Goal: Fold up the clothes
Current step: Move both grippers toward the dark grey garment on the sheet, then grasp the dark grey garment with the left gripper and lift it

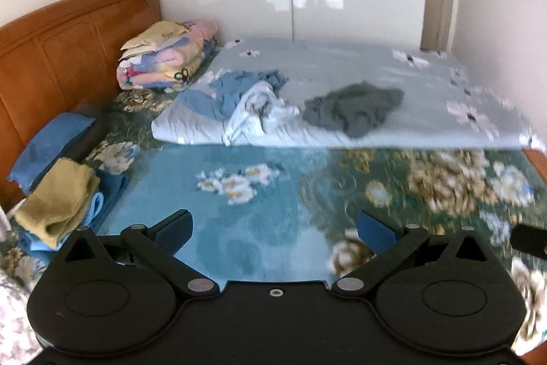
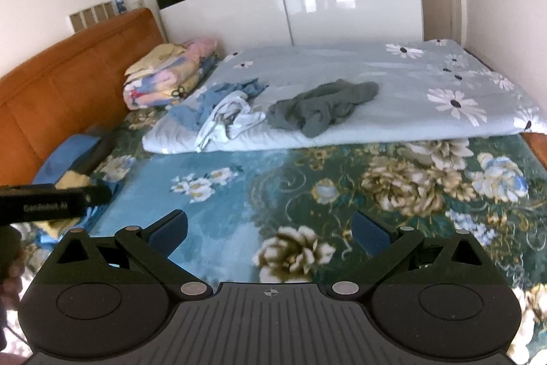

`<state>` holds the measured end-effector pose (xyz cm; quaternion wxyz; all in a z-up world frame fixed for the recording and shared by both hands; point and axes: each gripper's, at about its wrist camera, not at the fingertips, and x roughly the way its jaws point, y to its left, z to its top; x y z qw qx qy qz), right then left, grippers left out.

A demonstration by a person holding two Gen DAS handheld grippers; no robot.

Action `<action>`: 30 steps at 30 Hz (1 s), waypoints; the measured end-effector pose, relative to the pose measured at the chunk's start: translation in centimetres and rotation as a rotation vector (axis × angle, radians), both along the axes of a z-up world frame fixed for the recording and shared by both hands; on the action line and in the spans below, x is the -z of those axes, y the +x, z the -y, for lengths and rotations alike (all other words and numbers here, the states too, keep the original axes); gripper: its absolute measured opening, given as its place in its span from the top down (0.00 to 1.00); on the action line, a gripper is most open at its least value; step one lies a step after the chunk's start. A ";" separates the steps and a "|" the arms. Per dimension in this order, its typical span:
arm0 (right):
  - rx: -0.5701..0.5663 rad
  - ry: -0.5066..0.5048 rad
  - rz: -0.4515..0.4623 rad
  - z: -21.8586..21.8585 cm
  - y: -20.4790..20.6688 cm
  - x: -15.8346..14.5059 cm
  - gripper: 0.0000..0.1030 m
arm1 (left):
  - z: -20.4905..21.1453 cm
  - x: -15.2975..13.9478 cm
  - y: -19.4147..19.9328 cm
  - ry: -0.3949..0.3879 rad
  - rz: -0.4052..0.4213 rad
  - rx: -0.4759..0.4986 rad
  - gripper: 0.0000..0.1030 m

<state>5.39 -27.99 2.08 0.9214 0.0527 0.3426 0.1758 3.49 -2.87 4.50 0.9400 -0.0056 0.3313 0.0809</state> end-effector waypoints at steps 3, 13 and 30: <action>0.038 0.003 -0.002 -1.0 2.5 0.1 0.00 | -2.4 0.2 3.3 -0.022 0.016 0.015 0.02; 0.187 0.058 -0.059 -4.9 12.2 1.3 0.00 | -9.7 3.4 14.1 -0.128 0.040 0.000 0.02; 0.364 0.037 -0.210 -8.8 20.5 6.3 0.00 | -11.6 12.4 29.3 -0.280 -0.102 0.131 0.02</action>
